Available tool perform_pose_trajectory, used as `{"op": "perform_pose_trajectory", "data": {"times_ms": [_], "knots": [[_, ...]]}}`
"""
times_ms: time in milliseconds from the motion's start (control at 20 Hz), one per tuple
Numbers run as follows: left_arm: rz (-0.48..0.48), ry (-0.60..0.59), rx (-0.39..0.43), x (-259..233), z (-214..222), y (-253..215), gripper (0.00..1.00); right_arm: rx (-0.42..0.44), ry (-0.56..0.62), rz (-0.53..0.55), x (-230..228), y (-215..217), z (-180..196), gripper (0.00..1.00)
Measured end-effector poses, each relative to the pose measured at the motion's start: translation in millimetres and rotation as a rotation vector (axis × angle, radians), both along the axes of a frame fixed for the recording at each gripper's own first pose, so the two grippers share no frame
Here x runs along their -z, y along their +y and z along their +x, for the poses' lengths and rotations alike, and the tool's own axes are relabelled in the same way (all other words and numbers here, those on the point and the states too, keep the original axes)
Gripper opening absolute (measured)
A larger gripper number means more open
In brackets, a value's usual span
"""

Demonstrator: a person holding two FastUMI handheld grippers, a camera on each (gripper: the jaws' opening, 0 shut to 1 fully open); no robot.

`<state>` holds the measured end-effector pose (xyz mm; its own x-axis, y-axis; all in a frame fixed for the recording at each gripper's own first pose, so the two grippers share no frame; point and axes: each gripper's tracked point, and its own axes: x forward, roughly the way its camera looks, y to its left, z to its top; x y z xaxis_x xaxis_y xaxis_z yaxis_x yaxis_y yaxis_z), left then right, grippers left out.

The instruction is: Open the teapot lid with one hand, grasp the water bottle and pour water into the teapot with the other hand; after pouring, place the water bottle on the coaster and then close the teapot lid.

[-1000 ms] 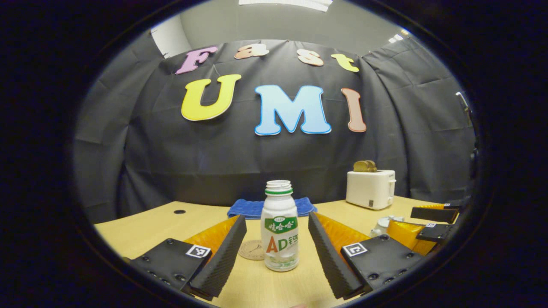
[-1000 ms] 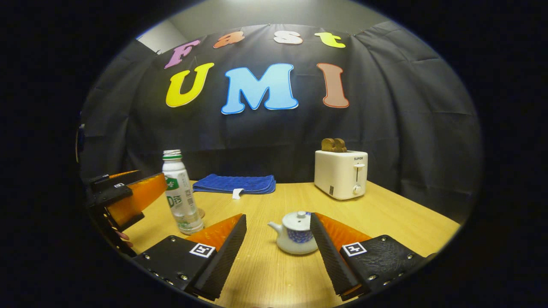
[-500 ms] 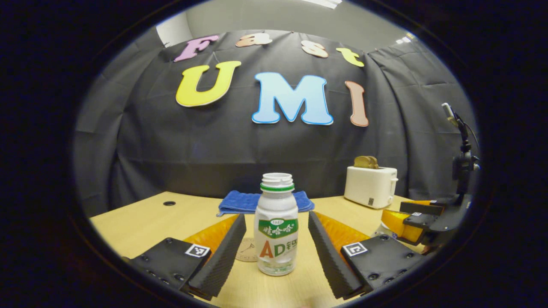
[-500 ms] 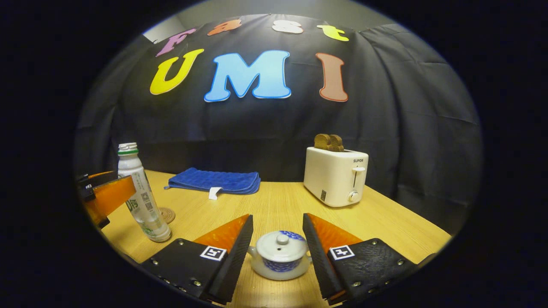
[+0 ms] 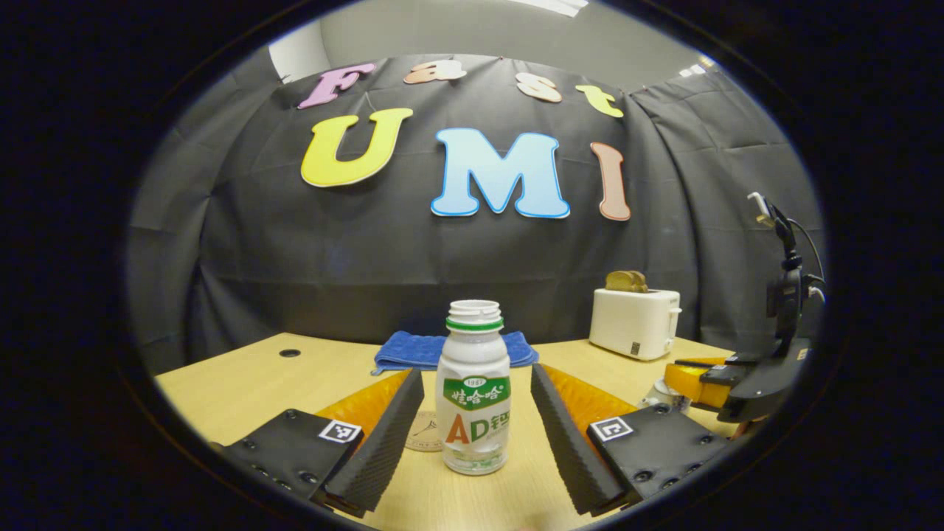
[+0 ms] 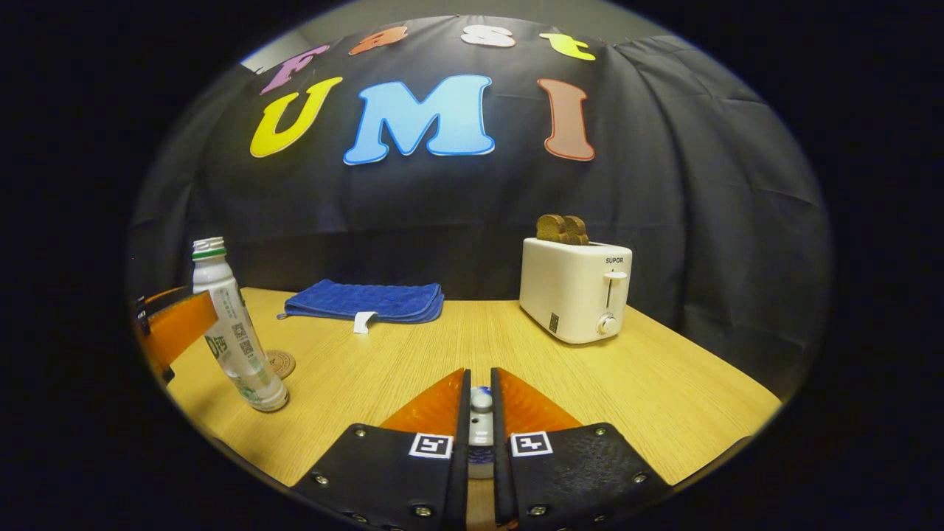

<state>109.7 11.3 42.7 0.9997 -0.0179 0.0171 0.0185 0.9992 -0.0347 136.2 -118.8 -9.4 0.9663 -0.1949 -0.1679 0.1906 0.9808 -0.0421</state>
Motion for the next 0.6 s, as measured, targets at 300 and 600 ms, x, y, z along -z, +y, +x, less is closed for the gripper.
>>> {"op": "perform_pose_trajectory", "data": {"times_ms": [300,600], "knots": [[0.006,-0.018,0.0,2,-4,0,1.0,-0.018,-0.076,-0.037,-20,5,-6,0.01],[0.009,0.034,0.006,24,9,-4,1.0,-0.087,-0.176,-0.136,-42,32,-20,0.0]]}}
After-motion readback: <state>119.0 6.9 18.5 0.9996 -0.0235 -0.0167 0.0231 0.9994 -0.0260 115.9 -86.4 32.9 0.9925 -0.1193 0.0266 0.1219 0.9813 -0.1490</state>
